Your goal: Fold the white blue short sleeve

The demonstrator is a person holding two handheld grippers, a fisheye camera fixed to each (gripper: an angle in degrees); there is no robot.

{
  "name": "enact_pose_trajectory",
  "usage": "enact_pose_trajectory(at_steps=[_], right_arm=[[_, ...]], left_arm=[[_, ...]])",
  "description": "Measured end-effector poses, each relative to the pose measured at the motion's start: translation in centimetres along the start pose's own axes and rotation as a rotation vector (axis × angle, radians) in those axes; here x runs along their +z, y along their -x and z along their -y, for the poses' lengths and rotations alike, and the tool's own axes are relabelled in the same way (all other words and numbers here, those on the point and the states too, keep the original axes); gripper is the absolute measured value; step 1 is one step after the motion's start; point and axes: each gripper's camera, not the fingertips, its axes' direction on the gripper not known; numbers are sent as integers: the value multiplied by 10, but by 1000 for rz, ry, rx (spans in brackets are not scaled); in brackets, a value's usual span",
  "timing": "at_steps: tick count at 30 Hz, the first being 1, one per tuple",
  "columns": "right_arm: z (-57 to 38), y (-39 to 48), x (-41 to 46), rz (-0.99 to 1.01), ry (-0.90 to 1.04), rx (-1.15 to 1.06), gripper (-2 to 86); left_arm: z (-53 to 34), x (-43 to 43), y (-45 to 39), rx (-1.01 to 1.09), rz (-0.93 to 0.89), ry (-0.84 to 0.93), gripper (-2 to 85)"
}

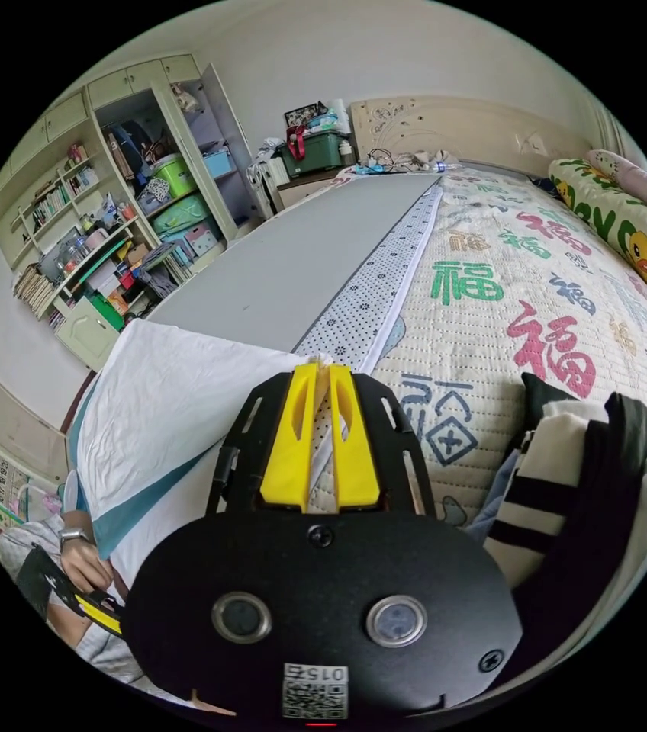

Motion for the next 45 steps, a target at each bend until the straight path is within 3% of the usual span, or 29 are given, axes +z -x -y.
enact_pose_trajectory(at_steps=[9, 12, 19, 23, 26, 32, 36, 45], right_arm=[[-70, 6, -25, 0, -253, 22, 49], [-137, 27, -57, 120, -376, -44, 30], [-348, 58, -72, 174, -436, -238, 51], [-416, 31, -34, 53, -460, -77, 59], [-434, -2, 2, 88, -438, 17, 72], [-424, -31, 77, 165, -300, -14, 95], [-425, -33, 110, 78, -281, -57, 88], [-448, -98, 153, 129, -359, -43, 9]], left_arm=[[-33, -86, 67, -13, 7, -116, 79], [-38, -86, 129, -114, 9, -129, 78], [-26, 36, 285, -358, -83, 9, 80], [-16, 135, 348, -478, -130, 129, 90], [-15, 194, 367, -553, -230, 159, 101], [-24, 272, 370, -542, -129, 304, 105], [-40, 287, 369, -530, -124, 295, 91], [-78, 303, 372, -525, -141, 240, 18]])
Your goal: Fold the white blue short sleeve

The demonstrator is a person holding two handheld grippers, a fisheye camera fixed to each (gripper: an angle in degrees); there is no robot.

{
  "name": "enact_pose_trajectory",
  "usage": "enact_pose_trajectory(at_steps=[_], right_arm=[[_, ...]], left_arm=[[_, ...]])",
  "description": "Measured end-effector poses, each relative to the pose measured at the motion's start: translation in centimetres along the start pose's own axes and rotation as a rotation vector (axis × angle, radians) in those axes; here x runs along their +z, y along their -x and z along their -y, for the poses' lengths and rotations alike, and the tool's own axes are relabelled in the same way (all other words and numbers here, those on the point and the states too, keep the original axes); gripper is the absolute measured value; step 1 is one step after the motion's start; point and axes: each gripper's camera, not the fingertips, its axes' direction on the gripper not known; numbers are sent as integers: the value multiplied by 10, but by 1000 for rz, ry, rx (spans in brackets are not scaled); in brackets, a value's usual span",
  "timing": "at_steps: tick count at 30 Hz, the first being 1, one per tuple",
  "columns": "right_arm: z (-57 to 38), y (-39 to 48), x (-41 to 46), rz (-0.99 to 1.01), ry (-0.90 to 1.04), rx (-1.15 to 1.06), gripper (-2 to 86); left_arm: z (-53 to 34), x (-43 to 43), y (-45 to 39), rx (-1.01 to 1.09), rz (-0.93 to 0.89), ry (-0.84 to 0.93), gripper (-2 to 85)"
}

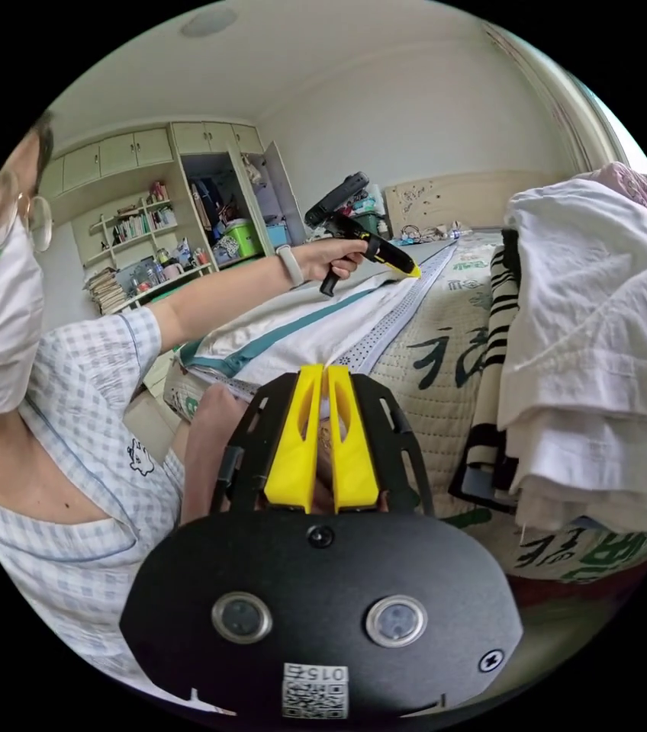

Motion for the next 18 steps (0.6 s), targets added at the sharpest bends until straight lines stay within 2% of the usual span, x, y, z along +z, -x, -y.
enact_pose_trajectory(at_steps=[6, 10, 15, 18], right_arm=[[-4, -38, -30, -188, -139, 18, 2], [8, -24, -51, -252, -244, -77, 2], [27, 14, -16, -45, -271, -236, 2], [41, 42, 41, 127, -251, -298, 2]], left_arm=[[-6, -36, 18, -56, -88, -183, 11], [-37, -74, 43, -58, -203, -322, 9], [-118, -121, 109, -84, -295, -444, 9], [-195, -145, 166, -119, -324, -520, 9]])
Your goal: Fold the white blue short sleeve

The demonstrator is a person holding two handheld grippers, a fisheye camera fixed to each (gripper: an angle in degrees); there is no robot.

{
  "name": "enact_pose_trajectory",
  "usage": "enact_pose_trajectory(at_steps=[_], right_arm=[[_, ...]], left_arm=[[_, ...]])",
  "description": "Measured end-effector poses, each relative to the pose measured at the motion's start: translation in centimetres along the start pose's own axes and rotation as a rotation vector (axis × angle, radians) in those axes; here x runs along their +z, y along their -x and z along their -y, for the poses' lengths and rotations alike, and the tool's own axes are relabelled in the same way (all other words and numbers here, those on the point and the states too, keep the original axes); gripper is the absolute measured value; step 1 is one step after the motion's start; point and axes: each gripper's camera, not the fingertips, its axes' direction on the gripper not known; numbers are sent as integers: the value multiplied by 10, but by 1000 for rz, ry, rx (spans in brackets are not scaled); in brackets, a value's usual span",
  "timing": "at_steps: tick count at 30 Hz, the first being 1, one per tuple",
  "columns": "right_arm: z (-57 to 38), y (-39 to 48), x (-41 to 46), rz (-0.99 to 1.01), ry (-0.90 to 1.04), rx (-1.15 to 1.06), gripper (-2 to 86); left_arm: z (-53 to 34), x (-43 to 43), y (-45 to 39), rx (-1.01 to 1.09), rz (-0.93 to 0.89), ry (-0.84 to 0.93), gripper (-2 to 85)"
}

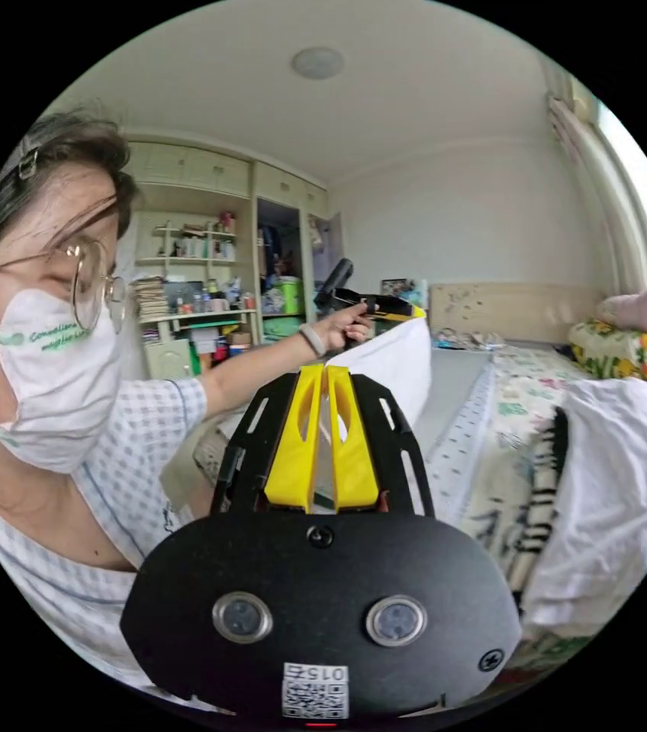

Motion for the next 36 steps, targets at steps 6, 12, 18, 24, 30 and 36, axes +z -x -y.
enact_pose_trajectory(at_steps=[6, 12, 18, 24, 30, 36], right_arm=[[-28, 30, 193, 214, 260, 37, 2], [-62, 41, 276, 247, 368, 54, 3], [-98, 41, 308, 231, 406, 44, 3], [-122, 47, 337, 204, 412, 13, 4], [-145, 45, 369, 208, 417, 26, 8], [-165, 47, 392, 255, 434, 3, 31]], left_arm=[[-130, -107, 131, -135, 148, -37, 9], [-247, -117, 234, -324, 41, 28, 12], [-289, -159, 225, -410, 129, -178, 52], [-291, -111, 199, -363, 182, 124, 89], [-285, -90, 142, -242, 283, 192, 24], [-280, -62, 81, -132, 502, 312, 17]])
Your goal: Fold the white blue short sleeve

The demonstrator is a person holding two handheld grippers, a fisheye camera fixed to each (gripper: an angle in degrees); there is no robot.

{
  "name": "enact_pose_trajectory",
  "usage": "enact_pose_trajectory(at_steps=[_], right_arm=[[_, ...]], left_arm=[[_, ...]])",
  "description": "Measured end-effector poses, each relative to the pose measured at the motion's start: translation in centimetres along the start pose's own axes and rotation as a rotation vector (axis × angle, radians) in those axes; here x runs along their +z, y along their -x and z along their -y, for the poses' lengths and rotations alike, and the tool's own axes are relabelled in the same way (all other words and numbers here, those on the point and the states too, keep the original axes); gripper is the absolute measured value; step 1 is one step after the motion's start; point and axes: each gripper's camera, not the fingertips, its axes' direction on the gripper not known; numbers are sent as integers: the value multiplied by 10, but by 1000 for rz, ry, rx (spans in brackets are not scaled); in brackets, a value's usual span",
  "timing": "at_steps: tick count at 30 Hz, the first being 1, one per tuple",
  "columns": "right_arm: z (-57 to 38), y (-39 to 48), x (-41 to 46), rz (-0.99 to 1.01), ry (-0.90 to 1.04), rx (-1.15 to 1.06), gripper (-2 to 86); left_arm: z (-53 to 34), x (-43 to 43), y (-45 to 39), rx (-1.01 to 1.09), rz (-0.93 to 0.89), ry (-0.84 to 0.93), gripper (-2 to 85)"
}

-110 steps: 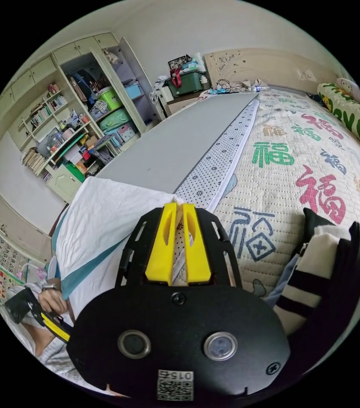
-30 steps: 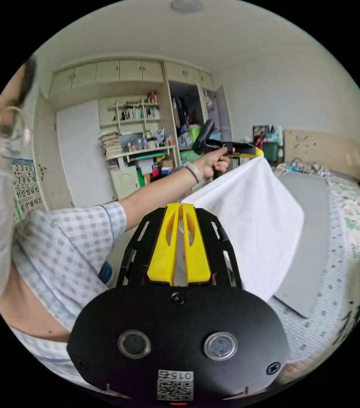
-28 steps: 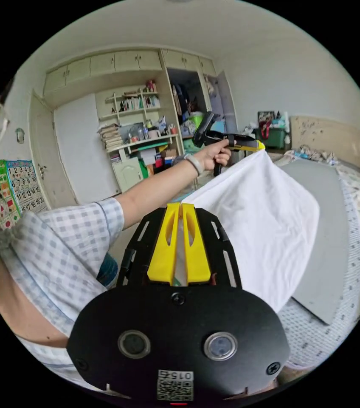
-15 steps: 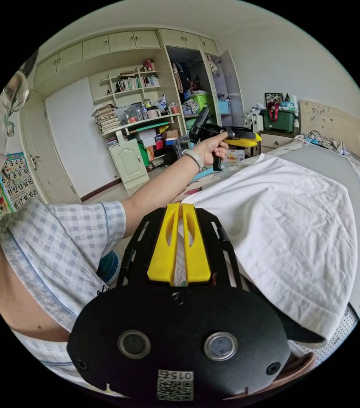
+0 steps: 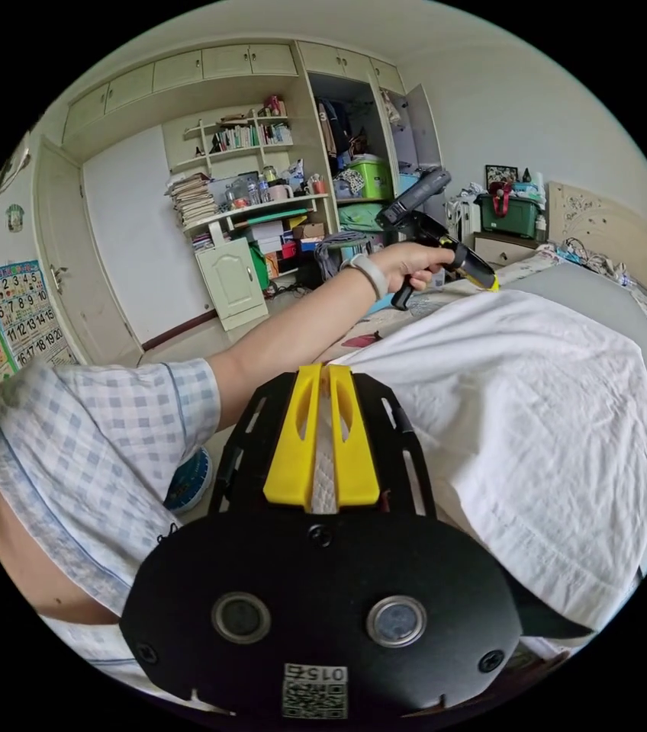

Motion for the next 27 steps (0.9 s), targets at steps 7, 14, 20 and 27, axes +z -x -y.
enact_pose_trajectory(at_steps=[7, 14, 20, 27], right_arm=[[-47, 15, -81, -52, -15, -132, 73], [-134, 27, -101, -560, -72, -137, 64], [-138, 29, -43, -515, -39, -100, 91], [-127, 56, -12, -566, -6, -96, 83]], left_arm=[[-47, -84, -74, 74, -1, -131, 44], [-277, -189, -179, 140, -215, -482, 74], [-360, -194, -250, 71, -46, -506, 82], [-366, -181, -296, 79, 102, -448, 77]])
